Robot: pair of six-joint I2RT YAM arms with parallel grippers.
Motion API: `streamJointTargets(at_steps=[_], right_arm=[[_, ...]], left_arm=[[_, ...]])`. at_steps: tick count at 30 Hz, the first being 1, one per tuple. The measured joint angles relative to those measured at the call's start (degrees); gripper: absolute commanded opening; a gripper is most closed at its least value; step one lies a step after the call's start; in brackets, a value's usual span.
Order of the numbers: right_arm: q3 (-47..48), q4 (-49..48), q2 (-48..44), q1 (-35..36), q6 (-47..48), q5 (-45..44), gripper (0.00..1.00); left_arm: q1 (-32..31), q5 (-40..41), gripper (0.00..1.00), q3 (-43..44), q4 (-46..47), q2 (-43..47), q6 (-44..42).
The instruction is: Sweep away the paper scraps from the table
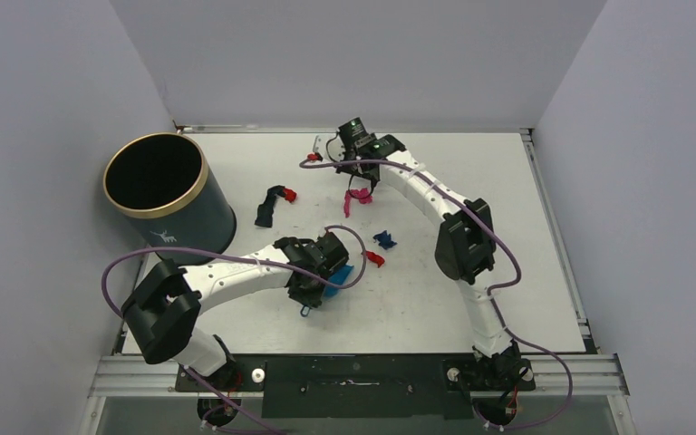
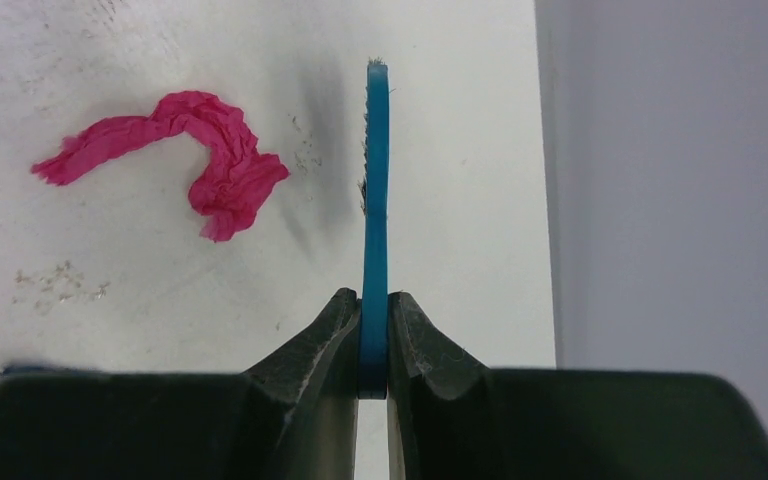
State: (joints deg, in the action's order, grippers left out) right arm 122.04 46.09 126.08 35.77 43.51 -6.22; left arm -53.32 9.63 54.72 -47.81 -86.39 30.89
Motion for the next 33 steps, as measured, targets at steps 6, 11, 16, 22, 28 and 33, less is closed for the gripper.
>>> streamJointTargets(at_steps=[6,11,16,22,28,33], right_arm=[[0.3,0.0,6.8,1.4,-0.1,-2.4,0.05],[0.0,3.3,5.8,5.4,-1.4,-1.2,0.05],[-1.4,10.0,2.8,9.2,-3.5,5.3,0.05],[-5.9,18.0,-3.3,11.2,-4.1,15.7,0.05],[-7.7,22.1,-5.5,9.9,-3.3,22.9,0.05],[-10.8,21.4,-8.0,9.6,-3.0,24.7,0.05]], left_arm=[[0.0,-0.4,0.00,0.9,-0.2,0.0,-0.1],[0.0,-0.5,0.00,1.8,-0.8,-0.1,-0.7],[0.0,-0.4,0.00,3.0,-0.9,-2.0,-1.6],[-0.1,-0.5,0.00,3.7,-1.0,-4.9,-2.0],[-1.3,-1.4,0.00,4.7,-1.3,-6.4,-3.1],[-2.0,-2.4,0.00,4.8,-1.3,-6.7,-4.3]])
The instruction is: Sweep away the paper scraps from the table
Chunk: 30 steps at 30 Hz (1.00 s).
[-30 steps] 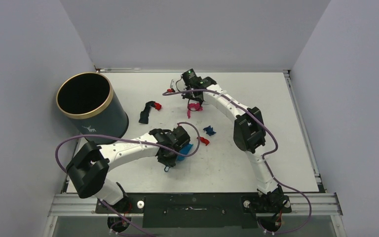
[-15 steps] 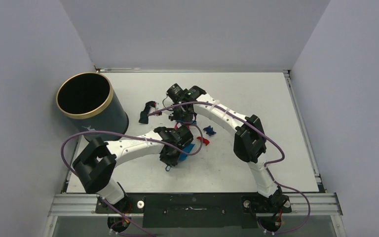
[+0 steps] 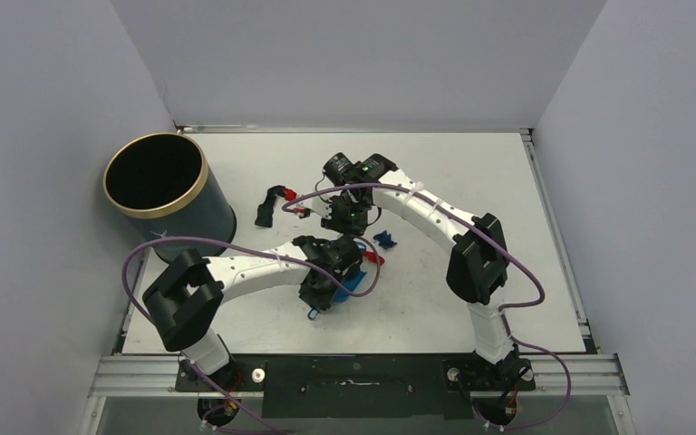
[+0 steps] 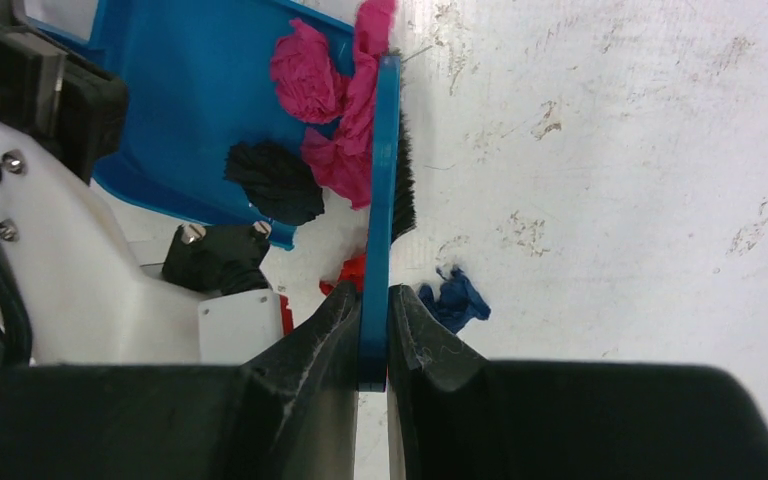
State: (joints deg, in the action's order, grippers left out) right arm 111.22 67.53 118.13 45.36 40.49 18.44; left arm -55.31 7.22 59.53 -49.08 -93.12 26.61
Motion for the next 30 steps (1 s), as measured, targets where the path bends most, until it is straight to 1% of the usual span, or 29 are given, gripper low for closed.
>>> streamJointTargets(at_steps=[7,12,16,25,30], right_arm=[[-3.8,-0.5,-3.9,0.0,-0.1,0.2,0.05],[-8.6,0.8,-8.2,-0.1,0.0,0.2,0.05],[-11.0,3.7,-10.7,-0.2,-0.8,1.2,0.05],[-9.7,7.3,-10.9,-1.5,-2.0,4.8,0.05],[-4.5,8.6,-10.4,-6.5,-4.7,7.0,0.05]], left_arm=[[-0.6,-0.5,0.00,-0.2,-0.2,0.0,-0.1],[-0.8,0.3,0.00,-0.7,-0.1,0.0,-0.2],[-1.0,2.6,0.00,-1.4,0.5,0.0,0.9],[-2.4,4.6,0.00,-1.7,4.1,0.5,1.1],[-2.9,5.1,0.00,-2.1,7.7,2.8,0.9]])
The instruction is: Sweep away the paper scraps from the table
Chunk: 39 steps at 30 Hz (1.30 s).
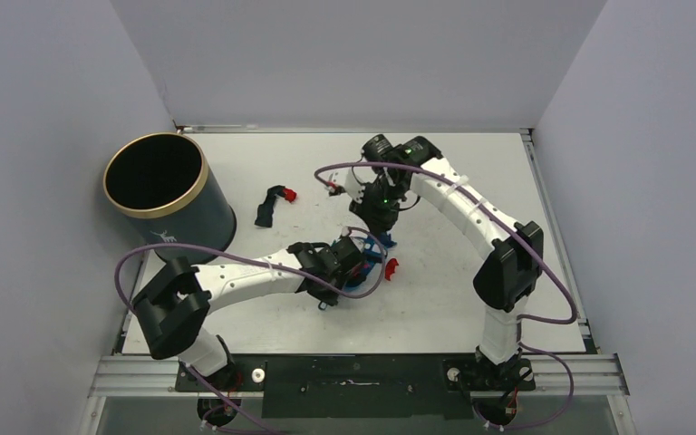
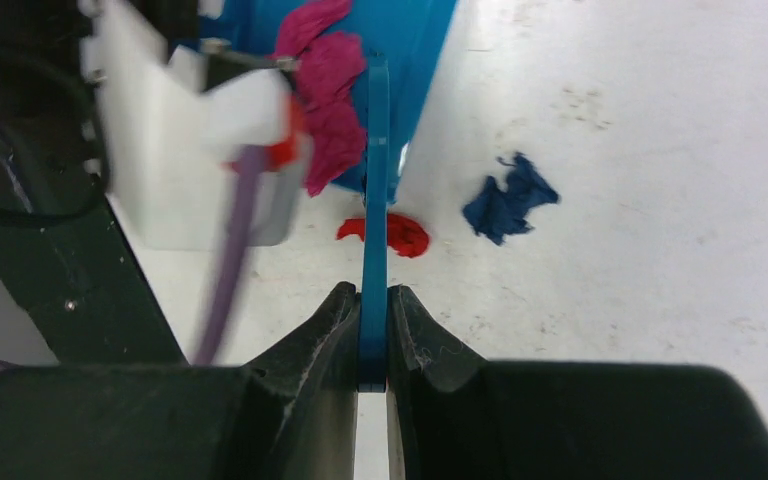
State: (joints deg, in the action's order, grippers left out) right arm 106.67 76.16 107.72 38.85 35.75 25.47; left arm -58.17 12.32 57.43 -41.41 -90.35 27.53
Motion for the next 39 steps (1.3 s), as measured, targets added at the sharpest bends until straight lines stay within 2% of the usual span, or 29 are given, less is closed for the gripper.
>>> streamJointTargets(at_steps=[5,10,14,20,25,30,39], right_arm=[[3.7,-0.8,-0.1,-5.2,-1.5,0.3,0.05],[3.7,-1.5,-0.4,-5.9,-2.3,-3.5,0.05],[4.5,-2.3,-0.5,-7.2,-2.4,-7.2,0.05],[5.2,-5.4,-0.5,-10.3,-2.4,-16.5,0.05],[3.7,-8.5,0.2,-10.2,-3.1,-21.5,0.05],[1.4,-9.7,3.7,-10.2,-4.6,-22.0,0.05],[-3.2,-9.4,5.0,-9.1,-7.1,-15.9,0.05]], left_arm=[[-1.0,0.6,0.00,-1.7,5.2,4.5,-1.0],[-1.0,1.2,0.00,-2.4,6.4,5.9,-1.7],[-1.0,1.2,0.00,-2.4,5.7,5.9,-1.7],[-3.1,0.1,0.00,-0.3,-0.2,5.4,-1.3],[-6.7,-2.6,0.00,4.7,-5.6,1.3,-0.9],[-7.3,-4.4,0.00,7.0,-8.3,-3.1,-0.7],[-6.8,-6.3,0.00,12.1,-9.4,-12.7,-1.8]])
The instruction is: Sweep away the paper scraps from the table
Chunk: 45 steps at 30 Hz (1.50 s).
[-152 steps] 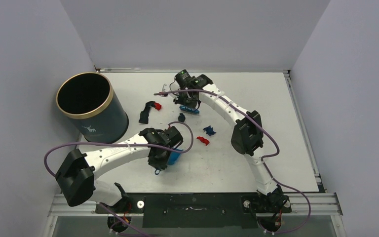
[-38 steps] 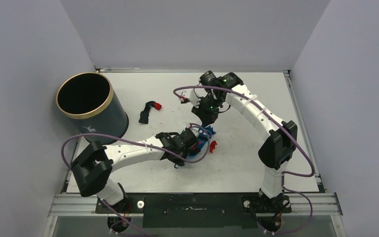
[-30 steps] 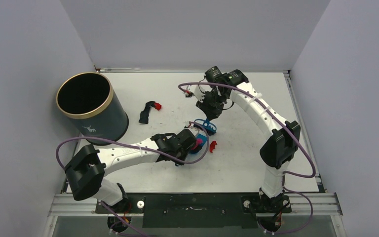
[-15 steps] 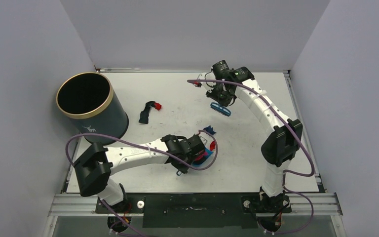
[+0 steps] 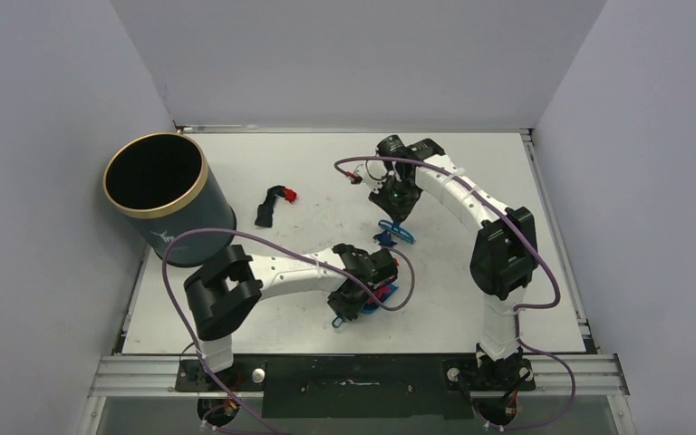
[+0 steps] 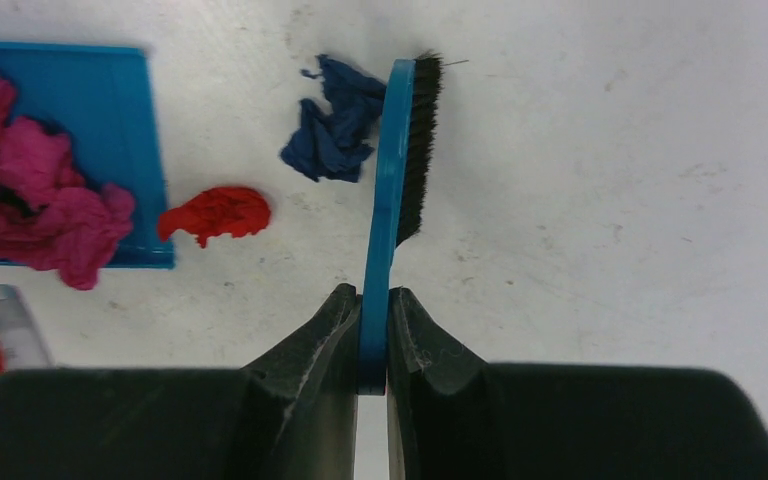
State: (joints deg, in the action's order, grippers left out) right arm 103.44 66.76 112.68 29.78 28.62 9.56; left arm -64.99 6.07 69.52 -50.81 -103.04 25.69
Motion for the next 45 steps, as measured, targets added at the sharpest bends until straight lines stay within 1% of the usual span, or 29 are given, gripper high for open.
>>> streamJointTargets(at_steps=[4,9,12,16,23,28,32,40,45], right_arm=[[-2.7,0.8,-0.7,0.4,-0.7,6.3,0.05],[-4.9,3.1,-3.8,-0.6,-2.3,16.0,0.05],[-4.7,5.4,-5.6,-2.2,-3.2,20.7,0.05],[-1.8,7.8,-5.8,-7.7,-3.7,25.9,0.05],[2.1,9.2,-5.8,-19.4,-2.3,27.1,0.05],[1.3,8.3,-6.1,-22.8,-2.2,26.9,0.05],[-4.2,3.5,-9.4,-22.9,-3.4,25.6,0.05],[-19.5,-10.3,-20.9,-23.8,-9.6,23.2,0.05],[-26.1,-16.9,-22.9,-25.4,-12.9,23.3,0.05]], left_arm=[[0.6,0.1,0.00,2.5,0.5,-2.9,-0.5],[2.3,0.3,0.00,3.4,1.8,-3.4,-0.5],[3.0,0.8,0.00,3.6,2.8,-3.4,-0.5],[2.9,1.3,0.00,3.6,4.6,-3.4,-1.0],[2.3,3.1,0.00,1.3,10.5,-3.0,-2.3],[1.8,4.0,0.00,-0.6,12.6,-1.6,-3.0],[1.7,5.0,0.00,-1.4,14.1,-0.4,-3.5],[1.7,7.8,0.00,-3.7,15.6,3.8,-3.7],[1.7,8.9,0.00,-3.7,15.7,5.4,-3.8]])
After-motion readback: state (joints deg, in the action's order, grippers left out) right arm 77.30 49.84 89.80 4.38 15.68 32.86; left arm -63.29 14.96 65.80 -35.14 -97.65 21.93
